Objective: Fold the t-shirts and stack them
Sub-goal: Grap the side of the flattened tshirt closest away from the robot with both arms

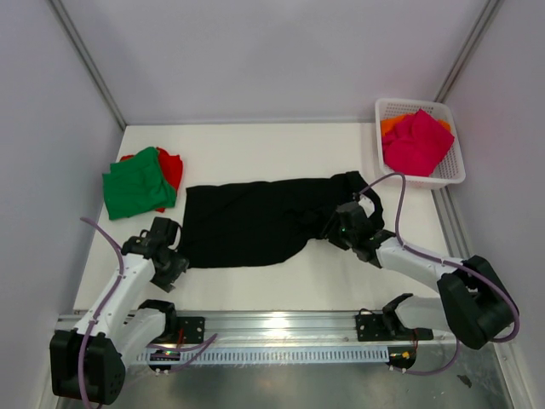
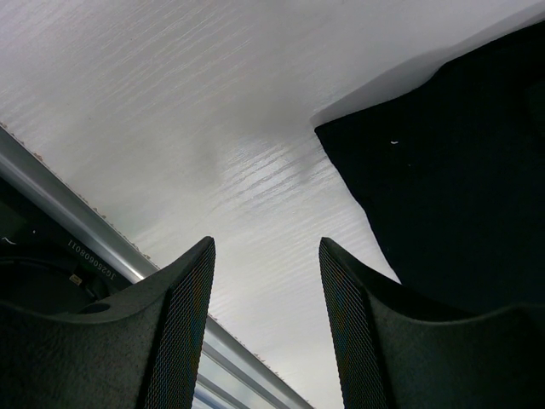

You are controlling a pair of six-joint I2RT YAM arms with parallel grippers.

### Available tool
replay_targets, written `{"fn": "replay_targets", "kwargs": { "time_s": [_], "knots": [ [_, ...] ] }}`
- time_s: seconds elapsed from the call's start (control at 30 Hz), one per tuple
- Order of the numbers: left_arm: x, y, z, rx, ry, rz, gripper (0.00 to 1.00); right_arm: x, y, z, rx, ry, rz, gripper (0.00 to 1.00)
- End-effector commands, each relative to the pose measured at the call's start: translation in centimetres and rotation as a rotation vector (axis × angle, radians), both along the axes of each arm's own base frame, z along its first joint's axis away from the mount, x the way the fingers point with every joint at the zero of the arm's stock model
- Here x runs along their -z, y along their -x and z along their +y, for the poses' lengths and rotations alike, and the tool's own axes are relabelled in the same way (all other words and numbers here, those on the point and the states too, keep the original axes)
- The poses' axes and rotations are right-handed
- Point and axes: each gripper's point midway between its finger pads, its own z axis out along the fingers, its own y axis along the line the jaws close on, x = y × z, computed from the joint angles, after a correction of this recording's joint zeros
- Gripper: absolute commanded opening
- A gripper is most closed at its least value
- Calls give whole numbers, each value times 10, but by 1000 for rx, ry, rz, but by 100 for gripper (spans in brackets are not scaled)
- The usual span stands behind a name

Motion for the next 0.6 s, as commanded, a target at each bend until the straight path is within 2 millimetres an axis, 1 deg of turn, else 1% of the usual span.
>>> {"fn": "replay_targets", "kwargs": {
  "time_s": [0.0,0.2,0.23,0.3,0.4,0.43,0.5,0.57],
  "knots": [
    [-1,-5,-2,-3,8,-27,55,0,-7,-2,31,12,-26,50],
    [-1,-5,-1,-2,6,-27,55,4,-7,-3,28,22,-14,50],
    [-2,-5,-2,0,6,-28,55,-1,-12,1,29,4,-39,50],
    [-2,-5,-1,1,4,-27,55,0,-13,3,23,3,-38,49],
    [-1,-5,-1,-1,2,-25,55,-2,-17,6,13,-1,-46,42],
    [-1,-5,-1,0,2,-25,55,-1,-17,7,9,-2,-46,37],
    [-1,-5,-1,-1,1,-27,55,-2,-19,8,6,-1,-46,34],
    [-1,-5,0,-2,-1,-24,55,-2,-19,10,-5,-4,-48,24]
  ]
}}
